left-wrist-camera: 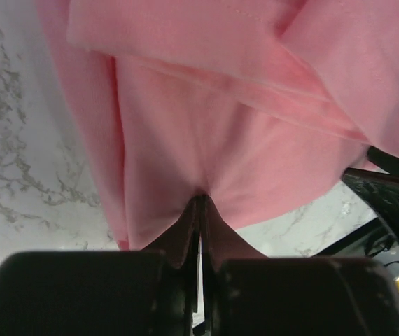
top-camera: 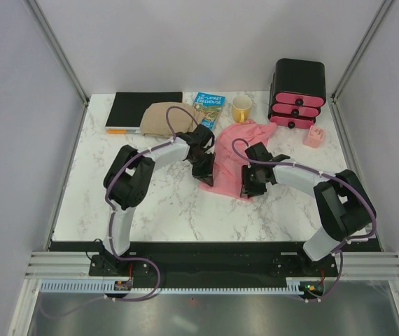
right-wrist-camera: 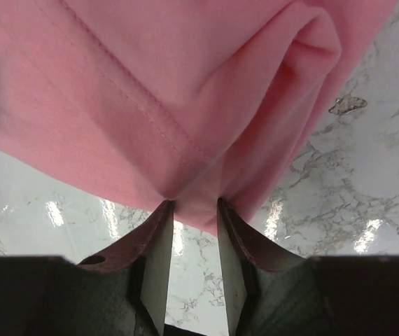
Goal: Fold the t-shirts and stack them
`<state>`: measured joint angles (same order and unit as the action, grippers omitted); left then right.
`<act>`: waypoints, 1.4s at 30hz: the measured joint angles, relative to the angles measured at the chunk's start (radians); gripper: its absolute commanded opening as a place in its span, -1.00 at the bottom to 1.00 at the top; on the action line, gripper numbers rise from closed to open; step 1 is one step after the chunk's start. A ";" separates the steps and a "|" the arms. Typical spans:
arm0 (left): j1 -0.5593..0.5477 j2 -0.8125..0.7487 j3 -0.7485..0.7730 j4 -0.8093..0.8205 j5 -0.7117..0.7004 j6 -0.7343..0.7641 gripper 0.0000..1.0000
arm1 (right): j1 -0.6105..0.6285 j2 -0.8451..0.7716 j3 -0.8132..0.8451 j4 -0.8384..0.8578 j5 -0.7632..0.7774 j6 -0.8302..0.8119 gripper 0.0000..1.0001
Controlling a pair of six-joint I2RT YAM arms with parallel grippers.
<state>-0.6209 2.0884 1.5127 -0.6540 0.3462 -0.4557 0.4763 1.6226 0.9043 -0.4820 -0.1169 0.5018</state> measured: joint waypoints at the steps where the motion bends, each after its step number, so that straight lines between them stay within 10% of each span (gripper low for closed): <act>1: -0.005 0.009 -0.008 0.002 -0.007 0.000 -0.96 | 0.003 0.002 0.001 -0.002 0.003 -0.002 -0.30; 9: -0.010 -0.034 -0.106 0.066 -0.001 -0.028 -0.96 | 0.038 0.016 0.013 -0.009 0.028 -0.006 -0.65; 30: -0.118 -0.380 -0.594 0.109 -0.001 -0.204 -0.96 | 0.293 -0.050 -0.042 -0.163 -0.020 0.092 -0.71; 34: -0.161 -0.428 -0.649 0.098 -0.001 -0.228 -0.95 | 0.347 -0.090 -0.053 -0.196 -0.025 0.124 -0.42; 36: -0.179 -0.441 -0.660 0.085 -0.005 -0.233 -0.70 | 0.358 -0.113 -0.054 -0.216 -0.020 0.133 -0.10; 42: -0.190 -0.517 -0.665 0.009 -0.068 -0.237 -0.21 | 0.359 -0.274 -0.027 -0.303 0.043 0.157 0.03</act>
<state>-0.8112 1.5715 0.8482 -0.6453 0.2783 -0.6922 0.8352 1.3487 0.8772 -0.7849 -0.0734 0.6590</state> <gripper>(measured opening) 0.316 0.492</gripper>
